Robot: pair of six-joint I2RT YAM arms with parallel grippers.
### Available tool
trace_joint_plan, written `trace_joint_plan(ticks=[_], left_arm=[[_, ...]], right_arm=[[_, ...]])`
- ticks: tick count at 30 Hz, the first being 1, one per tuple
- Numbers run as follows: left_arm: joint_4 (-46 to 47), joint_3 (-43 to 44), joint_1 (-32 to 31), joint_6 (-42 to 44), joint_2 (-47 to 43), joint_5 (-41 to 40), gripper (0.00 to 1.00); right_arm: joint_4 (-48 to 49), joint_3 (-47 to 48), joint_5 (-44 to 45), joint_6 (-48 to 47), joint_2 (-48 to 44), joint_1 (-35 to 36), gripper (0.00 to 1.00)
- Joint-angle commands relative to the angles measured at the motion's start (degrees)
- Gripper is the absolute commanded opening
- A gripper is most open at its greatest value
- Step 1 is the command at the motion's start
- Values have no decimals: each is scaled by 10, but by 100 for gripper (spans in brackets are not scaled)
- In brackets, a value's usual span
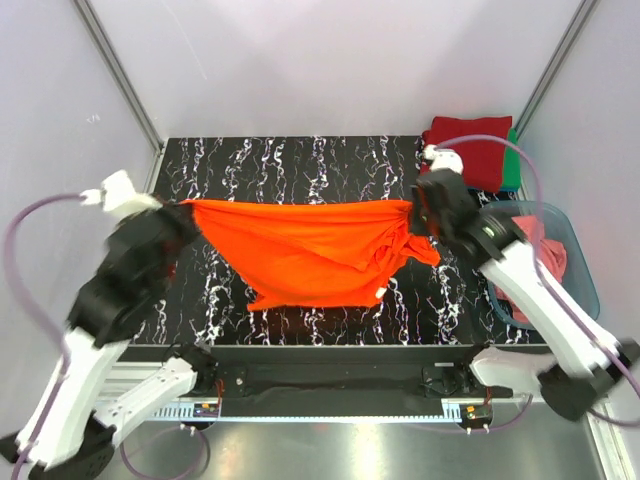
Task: Fold and stack the t-shirts
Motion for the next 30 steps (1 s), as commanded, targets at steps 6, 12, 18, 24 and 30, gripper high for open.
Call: trace_joint_plan(ticks=[6,12,18,24,30], left_arm=[[76,-97,281,-2,238,249,1],[213,-205,549,-88,396,530,0],[246,-232,567,-102,386,540,0],[248,-240,558,-103,352,547,0],[248,-261,547,-105,307,552,0]], right_arm=[[13,172,-103,-54,329,-116,11],[-30,456,-193,-107,578,-132,82],[8,280,-176,-55,480,-132,99],[182,-125,-298,50,287,-129,98],[270,-269,-368,81,247,-113,94]])
